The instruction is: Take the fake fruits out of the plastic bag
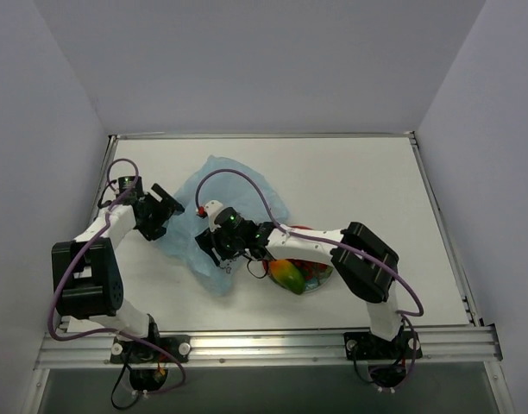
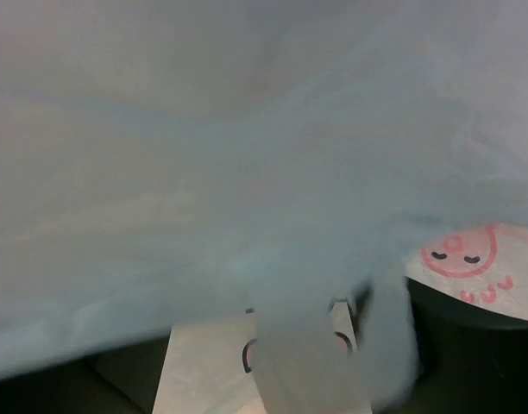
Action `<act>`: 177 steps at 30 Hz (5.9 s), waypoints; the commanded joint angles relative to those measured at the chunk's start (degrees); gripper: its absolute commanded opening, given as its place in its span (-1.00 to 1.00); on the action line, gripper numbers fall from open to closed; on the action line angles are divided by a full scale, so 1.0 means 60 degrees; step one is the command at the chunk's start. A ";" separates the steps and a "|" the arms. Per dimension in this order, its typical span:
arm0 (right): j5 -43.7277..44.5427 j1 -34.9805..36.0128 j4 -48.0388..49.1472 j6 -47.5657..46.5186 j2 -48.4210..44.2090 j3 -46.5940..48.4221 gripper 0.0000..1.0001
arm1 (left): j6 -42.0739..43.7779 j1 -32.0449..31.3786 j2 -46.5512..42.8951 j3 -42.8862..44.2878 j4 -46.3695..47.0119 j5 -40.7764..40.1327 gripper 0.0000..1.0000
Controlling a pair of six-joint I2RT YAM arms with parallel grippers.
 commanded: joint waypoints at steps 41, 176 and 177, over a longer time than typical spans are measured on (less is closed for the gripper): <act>0.2301 -0.0290 0.0238 0.0528 0.1471 0.0950 0.51 | 0.4317 -0.2552 -0.2343 0.1771 -0.0490 -0.1707 -0.95; 0.7502 0.1379 0.2451 0.0338 -0.2644 -0.2961 -0.24 | 0.4788 -0.2891 -0.2491 0.1551 -0.1252 -0.3437 -0.95; 0.7503 0.1409 0.2378 0.0396 -0.2777 -0.3020 -0.24 | 0.4729 -0.2846 -0.2447 0.1580 -0.1339 -0.3437 -0.95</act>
